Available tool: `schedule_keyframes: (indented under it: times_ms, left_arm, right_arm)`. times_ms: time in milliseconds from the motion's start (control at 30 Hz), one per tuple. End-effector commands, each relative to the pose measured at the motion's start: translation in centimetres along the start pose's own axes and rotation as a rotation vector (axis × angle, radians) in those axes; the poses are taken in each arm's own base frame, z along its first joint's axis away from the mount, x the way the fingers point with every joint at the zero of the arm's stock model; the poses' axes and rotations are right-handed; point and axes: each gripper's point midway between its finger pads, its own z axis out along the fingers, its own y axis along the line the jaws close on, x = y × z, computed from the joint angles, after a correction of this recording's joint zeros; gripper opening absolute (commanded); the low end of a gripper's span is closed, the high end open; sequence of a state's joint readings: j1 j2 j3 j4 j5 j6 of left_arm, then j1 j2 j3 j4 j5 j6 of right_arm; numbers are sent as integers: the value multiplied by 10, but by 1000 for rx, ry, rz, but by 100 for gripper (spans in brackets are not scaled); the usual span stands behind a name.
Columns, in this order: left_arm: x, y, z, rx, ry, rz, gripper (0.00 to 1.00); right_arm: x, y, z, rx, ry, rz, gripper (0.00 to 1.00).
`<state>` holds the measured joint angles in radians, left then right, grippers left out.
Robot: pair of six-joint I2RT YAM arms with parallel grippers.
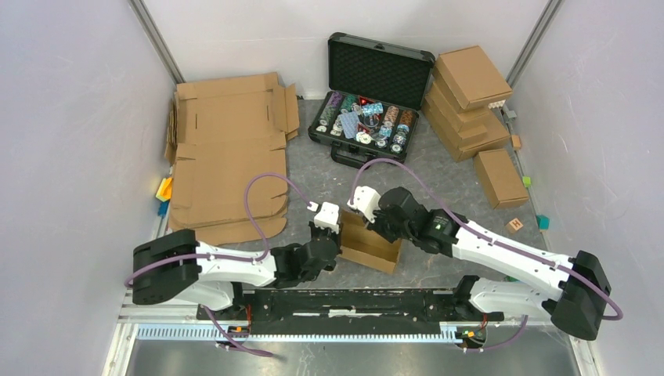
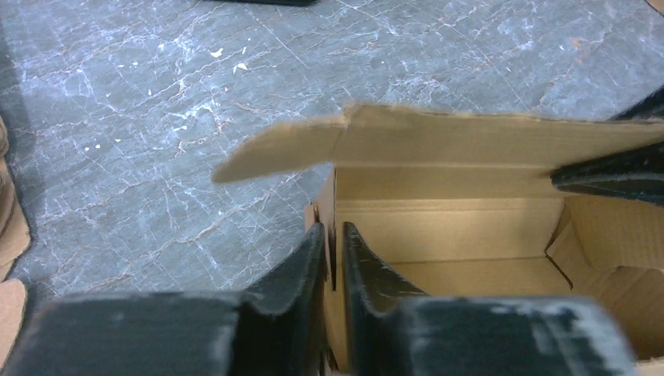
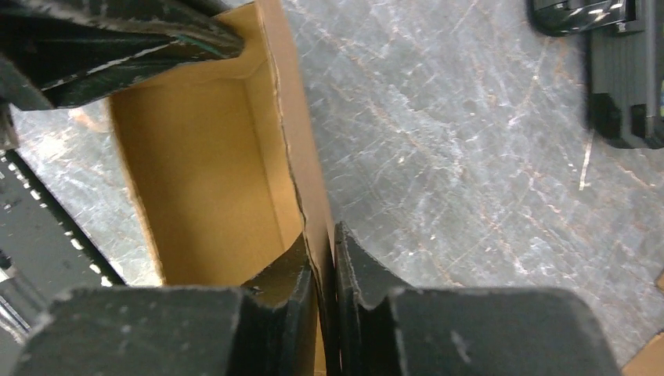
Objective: Fold the paper box
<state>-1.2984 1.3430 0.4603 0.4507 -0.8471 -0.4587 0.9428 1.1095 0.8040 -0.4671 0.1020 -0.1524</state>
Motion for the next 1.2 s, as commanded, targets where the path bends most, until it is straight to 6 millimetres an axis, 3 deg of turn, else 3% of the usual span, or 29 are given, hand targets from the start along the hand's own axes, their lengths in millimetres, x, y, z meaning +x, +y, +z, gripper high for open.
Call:
schedule_keyframes:
  times_ms: [0, 67, 167, 300, 433, 533, 633, 767, 1000, 1167]
  left_arm:
    - [-14, -4, -7, 31, -12, -8, 29]
    - [-16, -7, -11, 44, 27, 4, 44]
    - [-18, -6, -20, 42, 86, 3, 55]
    - [-10, 13, -39, -3, 198, 15, 64]
    - [-2, 28, -62, -35, 318, -21, 67]
    - [8, 36, -77, -49, 389, -113, 59]
    - [21, 46, -83, -55, 442, -221, 39]
    - [33, 59, -86, -63, 486, -322, 20]
    - [39, 78, -78, -108, 533, -384, 14]
    - [29, 84, -74, -118, 505, -402, 14]
  right_arm:
    - [-7, 6, -5, 30, -51, -3, 14]
    - [-7, 6, -6, 67, -47, -11, 10]
    - [-5, 9, -5, 103, -35, -32, 8]
    - [-7, 14, -5, 137, -39, -39, 7]
    - [-7, 21, -3, 146, -34, -48, 7]
    - [-5, 31, 2, 138, -18, -57, 10]
    - [-6, 44, 6, 107, -16, -60, 14]
    - [-5, 64, 9, 56, -6, -70, 36]
    - [4, 106, 14, -141, 7, -27, 63]
    - [22, 118, 20, -195, 40, -17, 77]
